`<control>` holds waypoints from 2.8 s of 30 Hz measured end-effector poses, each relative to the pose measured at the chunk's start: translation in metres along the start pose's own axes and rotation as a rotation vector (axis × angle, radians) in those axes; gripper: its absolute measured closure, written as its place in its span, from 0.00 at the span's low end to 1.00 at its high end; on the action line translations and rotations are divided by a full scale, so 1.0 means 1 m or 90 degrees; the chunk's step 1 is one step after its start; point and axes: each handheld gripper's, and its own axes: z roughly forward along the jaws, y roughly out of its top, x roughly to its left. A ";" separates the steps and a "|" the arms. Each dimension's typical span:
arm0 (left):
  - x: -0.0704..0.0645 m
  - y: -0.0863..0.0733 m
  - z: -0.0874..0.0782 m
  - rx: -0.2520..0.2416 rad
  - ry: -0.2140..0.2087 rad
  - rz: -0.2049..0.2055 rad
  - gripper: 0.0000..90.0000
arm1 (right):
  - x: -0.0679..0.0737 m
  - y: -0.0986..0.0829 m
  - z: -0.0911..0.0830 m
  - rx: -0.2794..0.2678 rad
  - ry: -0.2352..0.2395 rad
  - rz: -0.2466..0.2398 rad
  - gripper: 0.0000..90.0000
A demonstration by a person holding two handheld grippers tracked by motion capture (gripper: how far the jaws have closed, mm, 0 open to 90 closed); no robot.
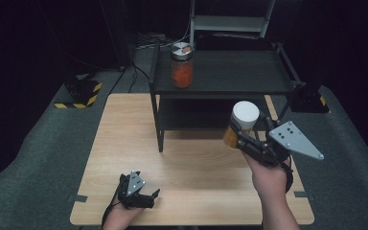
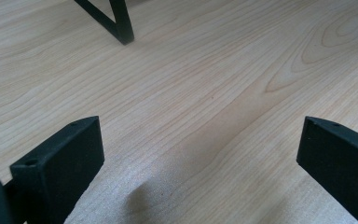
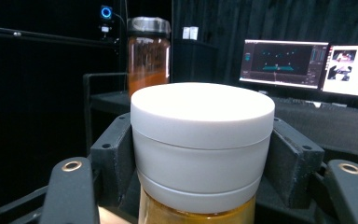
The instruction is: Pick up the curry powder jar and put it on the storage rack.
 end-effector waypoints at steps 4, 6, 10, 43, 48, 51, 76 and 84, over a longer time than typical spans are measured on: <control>0.001 0.000 0.000 0.000 -0.002 -0.001 0.01 | 0.000 0.005 0.003 -0.006 -0.005 -0.003 0.37; 0.001 0.000 0.000 0.002 -0.002 -0.002 0.01 | -0.001 0.009 0.004 -0.009 -0.007 -0.003 0.37; 0.001 0.000 0.000 0.001 -0.003 -0.002 0.01 | -0.002 0.016 0.009 -0.008 -0.013 0.002 0.37; 0.004 -0.001 0.000 -0.003 -0.010 -0.008 0.01 | -0.012 0.066 0.060 -0.027 -0.055 0.001 0.37; 0.004 -0.001 0.000 -0.004 -0.012 -0.010 0.01 | -0.015 0.068 0.073 -0.030 -0.063 0.002 0.37; 0.004 -0.001 -0.001 -0.003 -0.012 -0.009 0.01 | -0.016 0.069 0.079 -0.030 -0.066 0.001 0.37; 0.006 -0.002 -0.001 -0.006 -0.015 -0.009 0.01 | -0.027 0.070 0.131 -0.013 -0.091 0.006 0.37; 0.006 -0.002 -0.001 -0.006 -0.015 -0.009 0.01 | -0.029 0.069 0.130 -0.013 -0.091 0.013 0.37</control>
